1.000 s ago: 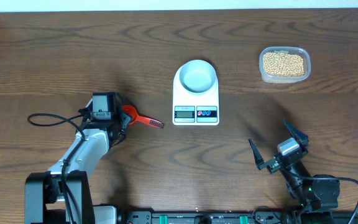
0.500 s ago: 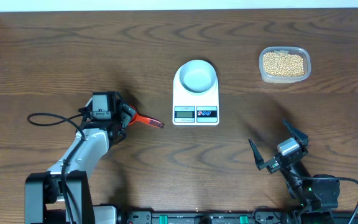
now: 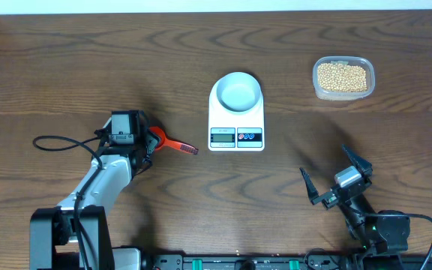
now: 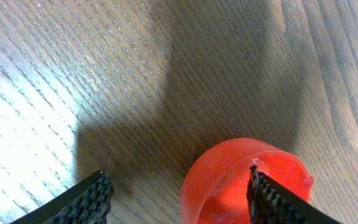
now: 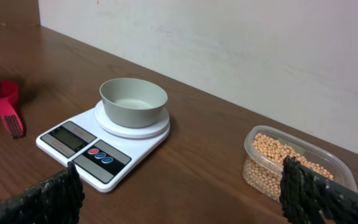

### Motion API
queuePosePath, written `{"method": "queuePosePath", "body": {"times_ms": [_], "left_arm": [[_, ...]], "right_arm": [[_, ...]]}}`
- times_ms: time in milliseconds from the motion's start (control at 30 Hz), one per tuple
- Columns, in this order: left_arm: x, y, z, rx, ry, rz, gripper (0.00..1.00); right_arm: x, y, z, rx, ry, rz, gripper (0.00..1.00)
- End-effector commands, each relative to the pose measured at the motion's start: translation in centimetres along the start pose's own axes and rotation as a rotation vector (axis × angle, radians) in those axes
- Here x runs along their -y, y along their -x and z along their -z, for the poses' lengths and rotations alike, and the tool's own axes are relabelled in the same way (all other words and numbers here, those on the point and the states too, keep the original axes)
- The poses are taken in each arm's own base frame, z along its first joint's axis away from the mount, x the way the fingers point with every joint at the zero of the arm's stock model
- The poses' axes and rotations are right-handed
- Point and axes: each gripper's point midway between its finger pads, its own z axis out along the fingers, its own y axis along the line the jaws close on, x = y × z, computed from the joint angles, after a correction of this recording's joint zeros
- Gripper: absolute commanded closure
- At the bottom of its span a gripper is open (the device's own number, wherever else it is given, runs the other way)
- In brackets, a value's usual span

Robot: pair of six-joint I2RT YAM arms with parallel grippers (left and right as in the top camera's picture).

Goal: Scoop item into bowl and weigh 50g on scale
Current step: 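Lower the left gripper and pinch the red scoop's rim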

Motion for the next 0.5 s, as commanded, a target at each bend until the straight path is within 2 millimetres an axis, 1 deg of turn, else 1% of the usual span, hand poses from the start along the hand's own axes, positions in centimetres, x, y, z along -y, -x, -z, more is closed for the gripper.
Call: {"method": "queuePosePath", "body": {"times_ms": [0, 100, 167, 267, 467], "left_arm": [[0.46, 0.49, 0.08, 0.011, -0.005, 0.007, 0.3], [0.43, 0.47, 0.06, 0.01, -0.004, 0.008, 0.32], [0.43, 0.46, 0.05, 0.01, -0.004, 0.008, 0.35], [0.45, 0.46, 0.05, 0.009, -0.005, 0.011, 0.43], [0.71, 0.19, 0.05, -0.007, -0.02, 0.011, 0.46]], "right_arm": [[-0.24, -0.05, -0.01, 0.001, 0.011, -0.003, 0.01], [-0.24, -0.05, -0.01, 0.001, 0.011, -0.003, 0.01], [-0.24, -0.05, -0.01, 0.001, 0.011, -0.003, 0.01], [-0.24, -0.05, -0.01, 0.001, 0.011, -0.003, 0.01], [-0.24, -0.05, -0.01, 0.001, 0.011, -0.003, 0.01]]}}
